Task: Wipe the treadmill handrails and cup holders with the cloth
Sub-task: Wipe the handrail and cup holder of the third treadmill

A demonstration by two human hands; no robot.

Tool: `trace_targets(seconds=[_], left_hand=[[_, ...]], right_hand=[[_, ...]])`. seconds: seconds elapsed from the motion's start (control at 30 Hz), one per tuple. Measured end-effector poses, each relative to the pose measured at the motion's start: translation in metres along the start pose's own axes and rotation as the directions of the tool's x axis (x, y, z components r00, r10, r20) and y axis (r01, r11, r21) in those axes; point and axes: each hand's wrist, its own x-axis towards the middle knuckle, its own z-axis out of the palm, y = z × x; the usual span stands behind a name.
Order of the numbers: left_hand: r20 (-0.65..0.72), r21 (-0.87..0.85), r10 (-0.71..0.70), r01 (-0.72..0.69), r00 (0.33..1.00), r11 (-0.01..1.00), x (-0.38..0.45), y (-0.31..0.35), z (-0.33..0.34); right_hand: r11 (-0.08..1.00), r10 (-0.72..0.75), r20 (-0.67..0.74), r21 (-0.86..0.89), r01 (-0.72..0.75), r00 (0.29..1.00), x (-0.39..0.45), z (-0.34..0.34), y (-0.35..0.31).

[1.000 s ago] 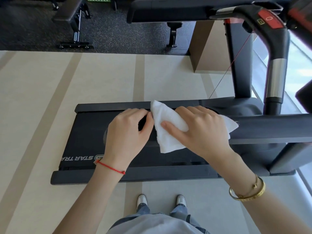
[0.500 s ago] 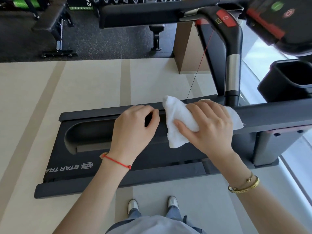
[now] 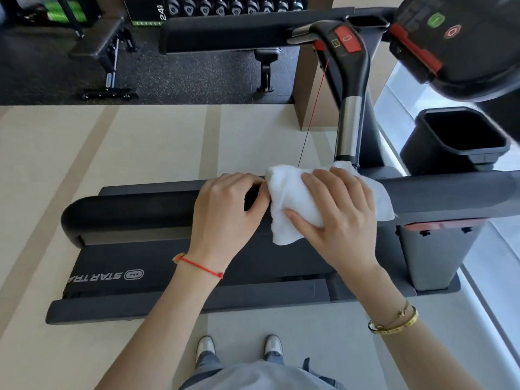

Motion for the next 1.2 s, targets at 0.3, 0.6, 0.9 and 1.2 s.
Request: trace_targets(seconds=[0.3, 0.6, 0.9, 1.2], left_hand=[[-0.045, 0.015, 0.021, -0.020, 0.999, 1.000, 0.001, 0.040, 0.032], [0.008, -0.028, 0.052, -0.051, 0.999, 0.998, 0.004, 0.074, 0.053], [-0.041, 0.001, 0.034, -0.034, 0.999, 0.999, 0.002, 0.074, 0.055], [-0.002, -0.039, 0.037, -0.037, 0.999, 0.999, 0.003, 0.075, 0.052]], right_hand=[[0.999, 0.048, -0.004, 0.005, -0.048, 0.999, -0.007, -0.014, 0.032], [0.985, 0.157, -0.020, -0.067, -0.158, 0.987, -0.006, -0.048, 0.101], [0.998, 0.061, -0.025, 0.004, -0.061, 0.998, 0.003, -0.032, 0.071], [0.957, 0.250, -0.122, -0.120, -0.264, 0.961, 0.002, -0.045, 0.105]])
